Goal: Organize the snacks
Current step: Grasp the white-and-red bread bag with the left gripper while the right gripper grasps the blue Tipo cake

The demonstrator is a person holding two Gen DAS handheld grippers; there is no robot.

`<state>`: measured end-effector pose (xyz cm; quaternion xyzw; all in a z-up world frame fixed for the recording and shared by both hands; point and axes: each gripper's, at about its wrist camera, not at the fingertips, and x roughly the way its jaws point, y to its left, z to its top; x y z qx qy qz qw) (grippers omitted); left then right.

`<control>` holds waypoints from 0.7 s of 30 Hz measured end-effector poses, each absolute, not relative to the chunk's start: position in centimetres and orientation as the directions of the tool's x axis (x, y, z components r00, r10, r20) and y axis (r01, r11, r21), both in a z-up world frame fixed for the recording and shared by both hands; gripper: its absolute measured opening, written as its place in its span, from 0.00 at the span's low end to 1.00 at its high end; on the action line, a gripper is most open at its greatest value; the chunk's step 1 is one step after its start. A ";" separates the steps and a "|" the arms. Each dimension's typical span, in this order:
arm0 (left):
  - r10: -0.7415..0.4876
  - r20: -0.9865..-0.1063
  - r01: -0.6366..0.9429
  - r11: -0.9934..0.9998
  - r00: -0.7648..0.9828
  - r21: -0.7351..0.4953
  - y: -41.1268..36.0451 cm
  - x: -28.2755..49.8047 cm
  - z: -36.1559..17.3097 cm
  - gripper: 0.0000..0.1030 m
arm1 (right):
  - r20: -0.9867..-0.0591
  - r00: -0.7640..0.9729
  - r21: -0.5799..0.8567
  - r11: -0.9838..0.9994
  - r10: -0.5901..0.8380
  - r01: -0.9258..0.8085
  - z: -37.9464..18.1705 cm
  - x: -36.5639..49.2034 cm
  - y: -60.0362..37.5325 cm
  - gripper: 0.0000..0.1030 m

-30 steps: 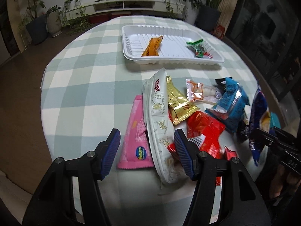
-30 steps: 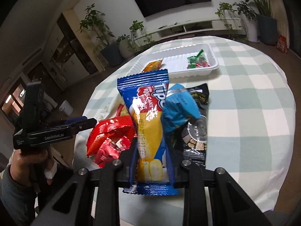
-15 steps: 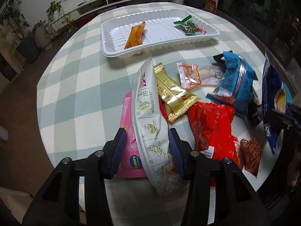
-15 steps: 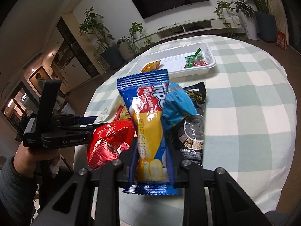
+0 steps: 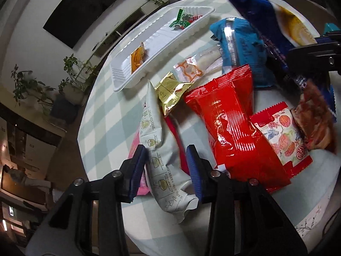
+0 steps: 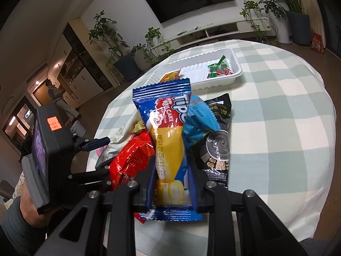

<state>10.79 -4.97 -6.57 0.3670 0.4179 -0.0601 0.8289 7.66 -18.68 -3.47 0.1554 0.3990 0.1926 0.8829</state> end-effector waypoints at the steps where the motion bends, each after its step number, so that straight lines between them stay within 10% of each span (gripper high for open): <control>1: 0.214 -0.731 0.406 0.715 0.648 0.569 -5.3 10.7 -6.8 0.35 | -0.647 0.605 0.428 0.878 0.464 -0.215 -3.5 7.7 -18.7 0.28; 8: 0.171 -0.797 0.391 0.800 0.579 0.456 -3.5 13.0 -7.3 0.42 | -0.658 0.603 0.416 0.885 0.451 -0.209 -3.6 7.7 -18.4 0.28; 15: -0.144 -0.907 0.281 0.959 0.395 -0.030 3.1 16.3 -6.9 0.42 | -0.666 0.599 0.408 0.889 0.445 -0.207 -3.8 7.7 -18.2 0.28; 21: -0.157 -0.910 0.311 0.950 0.384 -0.033 2.2 16.7 -6.7 0.37 | -0.668 0.596 0.408 0.889 0.445 -0.206 -3.8 7.8 -18.2 0.28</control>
